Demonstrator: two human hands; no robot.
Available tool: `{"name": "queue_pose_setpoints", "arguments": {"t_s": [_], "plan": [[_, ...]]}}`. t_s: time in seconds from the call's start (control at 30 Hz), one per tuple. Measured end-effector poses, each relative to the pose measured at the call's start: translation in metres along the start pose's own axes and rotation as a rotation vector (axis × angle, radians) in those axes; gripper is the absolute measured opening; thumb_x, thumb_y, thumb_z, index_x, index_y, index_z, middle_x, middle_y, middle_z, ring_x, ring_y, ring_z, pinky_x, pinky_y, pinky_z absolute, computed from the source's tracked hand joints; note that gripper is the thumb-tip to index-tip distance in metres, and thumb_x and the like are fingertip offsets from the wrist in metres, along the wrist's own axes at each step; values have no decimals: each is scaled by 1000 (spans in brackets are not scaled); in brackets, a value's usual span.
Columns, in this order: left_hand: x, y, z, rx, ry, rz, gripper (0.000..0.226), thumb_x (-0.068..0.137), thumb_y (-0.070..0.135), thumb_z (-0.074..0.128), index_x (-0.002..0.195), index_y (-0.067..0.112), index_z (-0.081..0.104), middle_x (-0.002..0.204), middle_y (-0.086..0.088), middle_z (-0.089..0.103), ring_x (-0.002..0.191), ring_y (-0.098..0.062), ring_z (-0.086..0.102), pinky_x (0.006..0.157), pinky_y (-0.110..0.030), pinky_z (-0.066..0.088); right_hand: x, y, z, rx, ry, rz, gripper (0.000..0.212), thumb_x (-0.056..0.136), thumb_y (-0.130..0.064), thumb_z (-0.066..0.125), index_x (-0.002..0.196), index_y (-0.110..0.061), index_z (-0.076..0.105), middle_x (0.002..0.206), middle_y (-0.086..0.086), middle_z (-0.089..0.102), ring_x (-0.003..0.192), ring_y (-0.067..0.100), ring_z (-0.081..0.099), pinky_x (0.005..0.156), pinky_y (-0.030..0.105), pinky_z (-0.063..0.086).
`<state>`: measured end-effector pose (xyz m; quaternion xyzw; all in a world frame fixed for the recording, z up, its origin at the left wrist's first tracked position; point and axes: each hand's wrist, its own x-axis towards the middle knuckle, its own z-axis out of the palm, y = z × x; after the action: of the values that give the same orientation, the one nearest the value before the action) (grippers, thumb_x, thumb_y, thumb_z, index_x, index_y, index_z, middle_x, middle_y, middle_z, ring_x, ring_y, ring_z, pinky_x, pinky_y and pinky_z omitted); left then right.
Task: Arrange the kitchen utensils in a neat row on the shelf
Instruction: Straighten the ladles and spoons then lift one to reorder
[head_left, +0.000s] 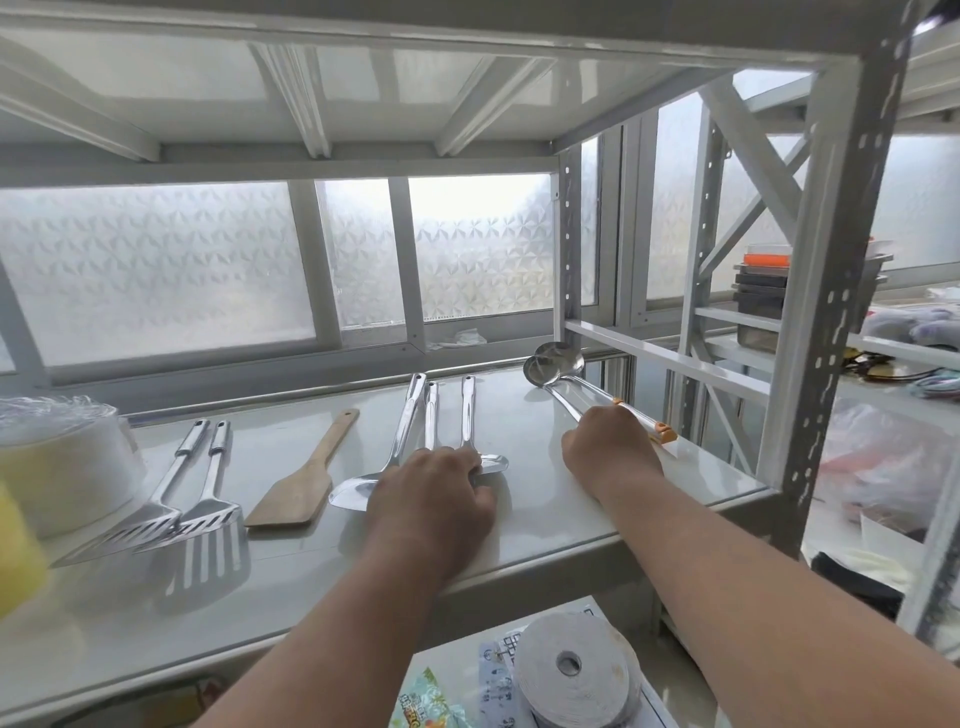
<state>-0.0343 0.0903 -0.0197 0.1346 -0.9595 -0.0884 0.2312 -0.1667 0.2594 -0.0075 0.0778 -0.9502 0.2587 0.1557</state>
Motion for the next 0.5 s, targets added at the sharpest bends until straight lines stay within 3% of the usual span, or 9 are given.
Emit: {"name": "queue_pose_setpoints", "arguments": {"t_s": [0.17, 0.23, 0.33, 0.5], "plan": [[-2, -1, 0, -45, 15, -22, 29, 86, 49, 53, 105, 37, 71, 99, 5, 72, 98, -29, 67, 83, -39, 53, -8, -3, -5, 66, 75, -56, 32, 91, -24, 50, 99, -2, 72, 99, 23, 67, 93, 34, 64, 80, 32, 50], [-7, 2, -6, -44, 44, -8, 27, 88, 45, 55, 103, 33, 74, 98, 3, 73, 97, -29, 68, 81, -38, 53, -16, -2, -9, 85, 56, -101, 27, 87, -22, 51, 88, -6, 73, 91, 20, 67, 85, 32, 60, 76, 32, 49], [-17, 5, -18, 26, 82, 48, 21, 94, 32, 56, 102, 24, 73, 100, -1, 73, 101, -30, 67, 83, -40, 55, -33, 0, -18, 87, -7, -169, 21, 84, -20, 54, 77, -10, 71, 84, 17, 68, 89, 33, 61, 73, 33, 46], [-27, 11, -41, 328, 64, 147, 25, 100, 21, 51, 109, 19, 74, 107, -5, 75, 106, -31, 70, 90, -42, 49, -76, 10, -37, 108, -103, -322, 29, 82, -19, 55, 98, -13, 78, 105, 7, 76, 106, 30, 62, 93, 31, 46]]}}
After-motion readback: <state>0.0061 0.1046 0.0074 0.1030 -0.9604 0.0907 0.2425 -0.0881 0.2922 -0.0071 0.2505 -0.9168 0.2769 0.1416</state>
